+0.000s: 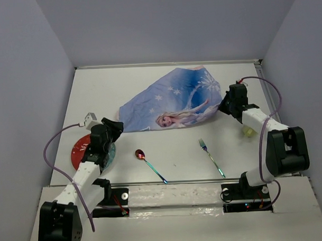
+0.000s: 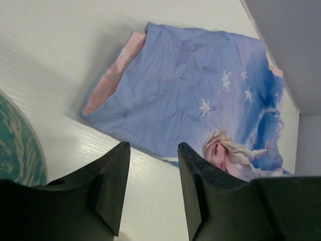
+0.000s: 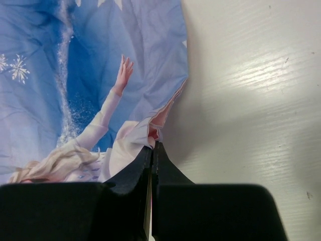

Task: Set the dinner table for one person

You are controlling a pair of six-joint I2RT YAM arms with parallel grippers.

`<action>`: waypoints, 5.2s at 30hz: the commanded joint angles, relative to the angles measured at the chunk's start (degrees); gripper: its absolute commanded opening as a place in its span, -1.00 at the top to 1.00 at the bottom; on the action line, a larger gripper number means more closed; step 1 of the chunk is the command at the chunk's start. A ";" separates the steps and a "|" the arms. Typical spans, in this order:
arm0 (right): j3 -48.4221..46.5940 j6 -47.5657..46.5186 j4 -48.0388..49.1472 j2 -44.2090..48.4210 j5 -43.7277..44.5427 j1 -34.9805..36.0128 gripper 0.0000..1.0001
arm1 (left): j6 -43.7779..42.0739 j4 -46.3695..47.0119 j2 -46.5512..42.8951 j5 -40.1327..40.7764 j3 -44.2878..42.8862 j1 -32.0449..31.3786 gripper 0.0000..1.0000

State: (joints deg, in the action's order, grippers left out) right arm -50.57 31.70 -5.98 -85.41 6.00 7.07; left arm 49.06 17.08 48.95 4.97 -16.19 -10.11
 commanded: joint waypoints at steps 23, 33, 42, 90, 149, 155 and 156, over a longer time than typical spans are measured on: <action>-1.82 -1.47 2.90 3.49 -3.45 -0.83 1.00 | -2.56 0.41 23.64 11.29 -9.30 -1.93 0.01; -1.73 -1.21 3.17 3.67 -4.50 -0.83 1.00 | -2.65 1.64 29.36 12.17 -11.15 -1.93 0.17; -1.20 -1.03 3.52 4.20 -5.38 -0.83 1.00 | -3.61 6.46 31.65 13.57 -10.71 -1.93 0.61; -54.70 -10.43 -9.31 -4.32 -12.50 -5.22 1.00 | -4.67 7.36 20.65 -3.03 -56.84 5.18 1.00; 26.22 4.95 3.17 23.87 -8.55 -9.18 0.94 | 0.25 10.52 0.19 -8.31 13.11 9.67 1.00; 25.17 3.72 1.67 25.82 -9.07 -9.18 0.62 | 1.13 8.33 -4.38 -8.23 14.34 9.67 0.66; 24.82 3.19 1.41 25.82 -9.51 -9.18 0.57 | 1.30 7.88 -5.17 -8.14 14.43 9.58 0.46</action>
State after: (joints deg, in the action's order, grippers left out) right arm -24.51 36.14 -3.57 -60.47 -4.34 -1.61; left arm 50.13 25.47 46.96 -3.03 -3.27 -0.71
